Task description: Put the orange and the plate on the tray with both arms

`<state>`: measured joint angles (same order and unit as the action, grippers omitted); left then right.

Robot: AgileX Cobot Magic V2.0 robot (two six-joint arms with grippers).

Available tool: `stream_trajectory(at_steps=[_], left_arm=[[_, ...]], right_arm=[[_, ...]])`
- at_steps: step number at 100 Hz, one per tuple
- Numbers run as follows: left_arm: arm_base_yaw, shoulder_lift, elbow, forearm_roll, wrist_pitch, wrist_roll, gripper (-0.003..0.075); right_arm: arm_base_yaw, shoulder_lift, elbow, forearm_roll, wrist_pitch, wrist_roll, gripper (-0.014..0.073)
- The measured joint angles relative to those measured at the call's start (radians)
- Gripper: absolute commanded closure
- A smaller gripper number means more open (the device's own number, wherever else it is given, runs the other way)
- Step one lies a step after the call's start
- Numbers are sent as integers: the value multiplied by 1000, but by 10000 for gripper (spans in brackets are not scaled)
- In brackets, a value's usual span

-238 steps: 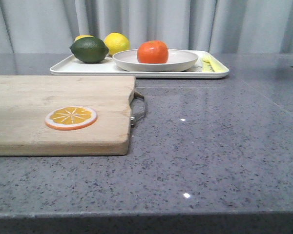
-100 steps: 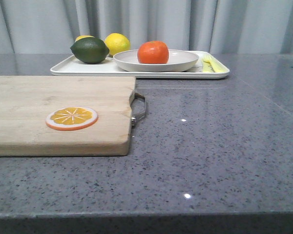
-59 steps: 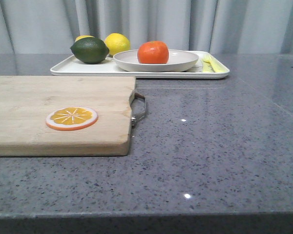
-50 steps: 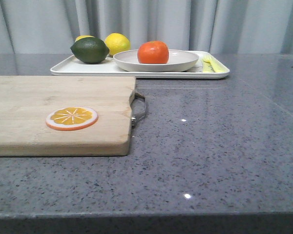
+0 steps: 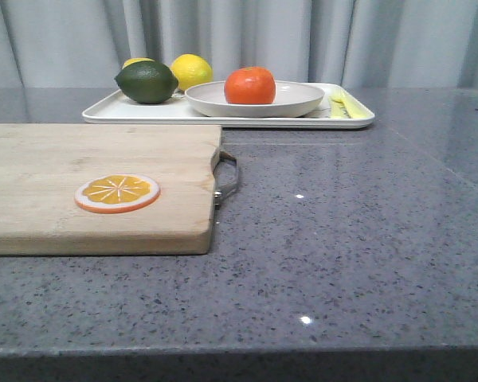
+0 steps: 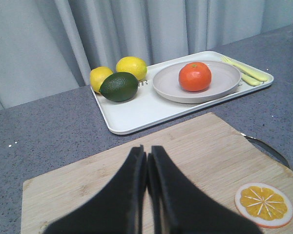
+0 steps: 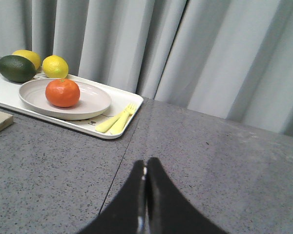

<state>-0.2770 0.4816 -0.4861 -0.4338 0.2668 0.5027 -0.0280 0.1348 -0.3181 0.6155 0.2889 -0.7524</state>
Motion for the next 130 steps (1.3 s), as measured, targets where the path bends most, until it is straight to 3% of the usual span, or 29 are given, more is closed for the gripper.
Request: stream_trajectory(at_steps=[18,40,52,94,130], left_arm=[[0,-27,24,93,2,-16,740],[0,-163,168,399,-64,-355,741],[2,-247,263,477,-97,-440,740],[195,-487,488,452,-106,-491,741],[210,-487,488,434,-116,-491,741]], right_arm=[[0,0,0,0,0,0,695],[0,0,0,0,0,0,695],[0,0,0,0,0,0,695],[0,0,0,0,0,0,695],[0,0,0,0,0,0,695]])
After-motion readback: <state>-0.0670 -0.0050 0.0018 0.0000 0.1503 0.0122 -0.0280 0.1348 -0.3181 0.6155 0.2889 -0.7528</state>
